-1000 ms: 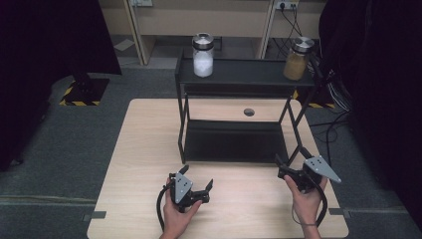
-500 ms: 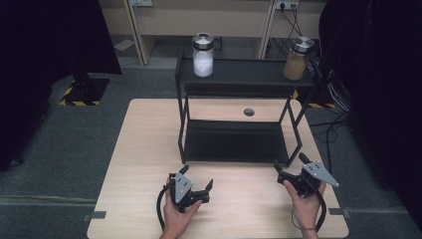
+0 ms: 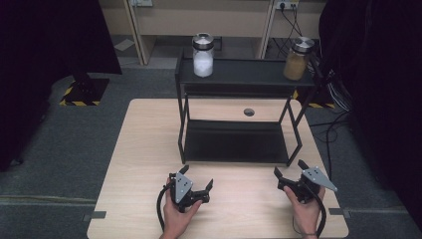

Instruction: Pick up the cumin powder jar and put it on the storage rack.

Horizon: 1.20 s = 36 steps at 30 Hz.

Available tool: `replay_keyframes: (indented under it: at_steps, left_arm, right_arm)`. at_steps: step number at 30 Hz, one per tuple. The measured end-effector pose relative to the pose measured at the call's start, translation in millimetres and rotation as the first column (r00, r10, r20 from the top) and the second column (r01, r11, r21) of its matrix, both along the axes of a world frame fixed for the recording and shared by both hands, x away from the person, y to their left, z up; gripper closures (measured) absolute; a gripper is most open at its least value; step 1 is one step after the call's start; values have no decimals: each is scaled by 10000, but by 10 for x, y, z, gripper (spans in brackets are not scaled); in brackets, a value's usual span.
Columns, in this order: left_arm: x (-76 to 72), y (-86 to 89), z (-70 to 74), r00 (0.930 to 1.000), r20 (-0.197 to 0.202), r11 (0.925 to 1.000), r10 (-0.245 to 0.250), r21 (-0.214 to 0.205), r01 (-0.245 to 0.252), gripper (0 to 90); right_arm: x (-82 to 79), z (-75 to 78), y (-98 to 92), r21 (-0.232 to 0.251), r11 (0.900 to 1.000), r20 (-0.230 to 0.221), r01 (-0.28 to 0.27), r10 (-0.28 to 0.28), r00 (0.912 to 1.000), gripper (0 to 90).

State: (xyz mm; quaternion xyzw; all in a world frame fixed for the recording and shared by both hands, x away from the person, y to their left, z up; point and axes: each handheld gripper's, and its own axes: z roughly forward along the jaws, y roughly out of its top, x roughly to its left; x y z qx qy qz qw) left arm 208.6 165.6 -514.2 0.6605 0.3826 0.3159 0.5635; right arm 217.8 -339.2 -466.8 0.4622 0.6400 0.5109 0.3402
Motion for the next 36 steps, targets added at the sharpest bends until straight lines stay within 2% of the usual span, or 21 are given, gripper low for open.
replay_keyframes:
  at_steps: [18, 36]
  left_arm:
    - [-1, 2, -3, 10000, 7, 10000, 5, -23, -5, 14]
    - [-1, 3, -6, 10000, -3, 10000, 20, -67, -20, 15]
  right_arm:
    - [-48, -76, -13, -68, 10000, -422, -56, 53, 9991, 31]
    - [-23, -123, -28, 29, 10000, -788, -34, 36, 9969, 30]
